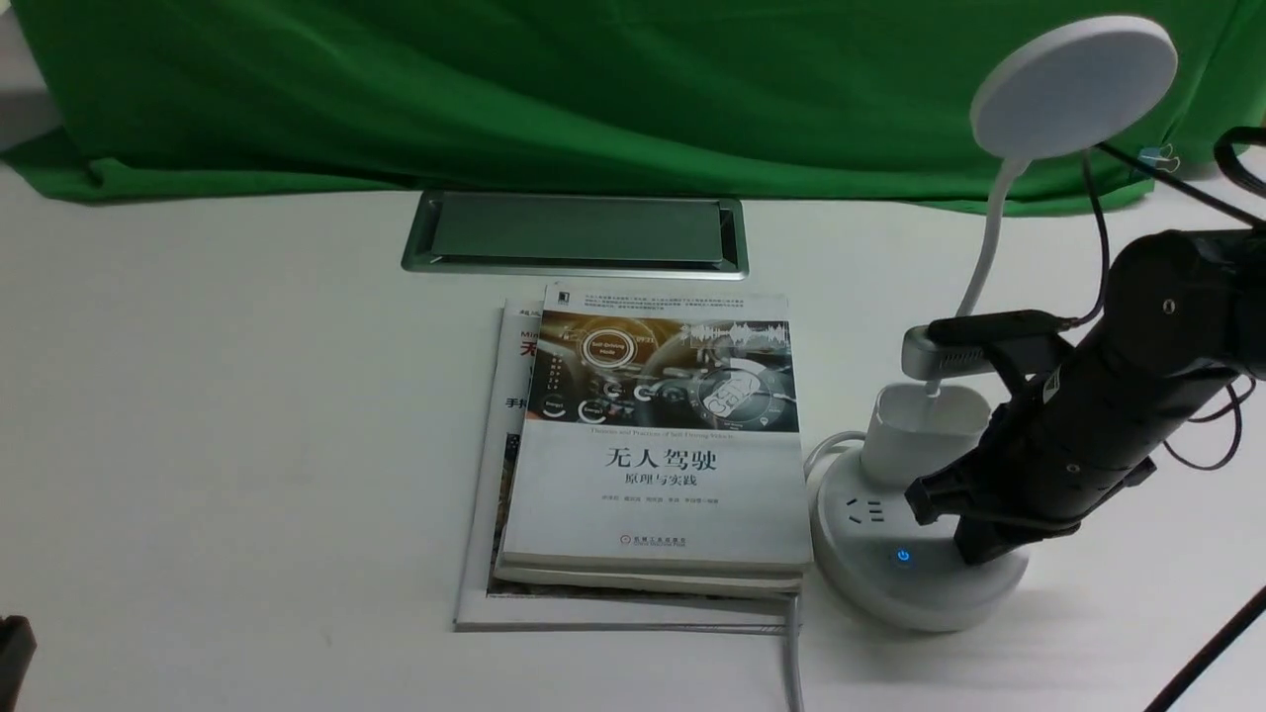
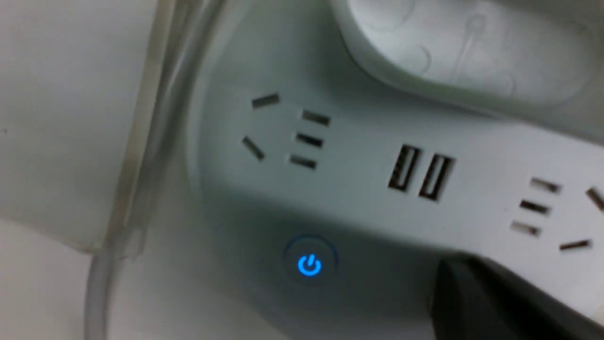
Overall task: Turn off the desk lamp on the white desktop by hand.
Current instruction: 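Press the power button on the lamp base to turn the lamp off with the right gripper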
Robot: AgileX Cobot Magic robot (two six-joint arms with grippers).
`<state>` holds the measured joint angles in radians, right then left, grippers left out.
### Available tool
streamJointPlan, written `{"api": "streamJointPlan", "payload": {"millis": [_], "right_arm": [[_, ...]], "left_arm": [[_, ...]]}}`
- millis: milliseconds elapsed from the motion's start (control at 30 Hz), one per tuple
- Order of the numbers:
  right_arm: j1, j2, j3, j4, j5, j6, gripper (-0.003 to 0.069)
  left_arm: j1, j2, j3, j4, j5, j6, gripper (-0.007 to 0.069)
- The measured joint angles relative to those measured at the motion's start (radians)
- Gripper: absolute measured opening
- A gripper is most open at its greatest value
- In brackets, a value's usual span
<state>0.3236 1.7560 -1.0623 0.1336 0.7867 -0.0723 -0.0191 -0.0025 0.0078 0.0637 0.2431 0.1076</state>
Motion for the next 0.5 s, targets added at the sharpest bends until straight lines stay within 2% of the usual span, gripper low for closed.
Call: {"api": "streamJointPlan", "payload": {"millis": [267,500], "right_arm": [[0.000,-0.147,0.027,0.000,0.027,-0.001,0.0036],[0.020,-0.516,0.189,0.002,0.043,0.005,0.0036]], "left_arm": [[0.000,0.000,0.000,0.000,0.000,0.000,0.0020],[0.000,0.000,0.000,0.000,0.000,0.000,0.0020]]}}
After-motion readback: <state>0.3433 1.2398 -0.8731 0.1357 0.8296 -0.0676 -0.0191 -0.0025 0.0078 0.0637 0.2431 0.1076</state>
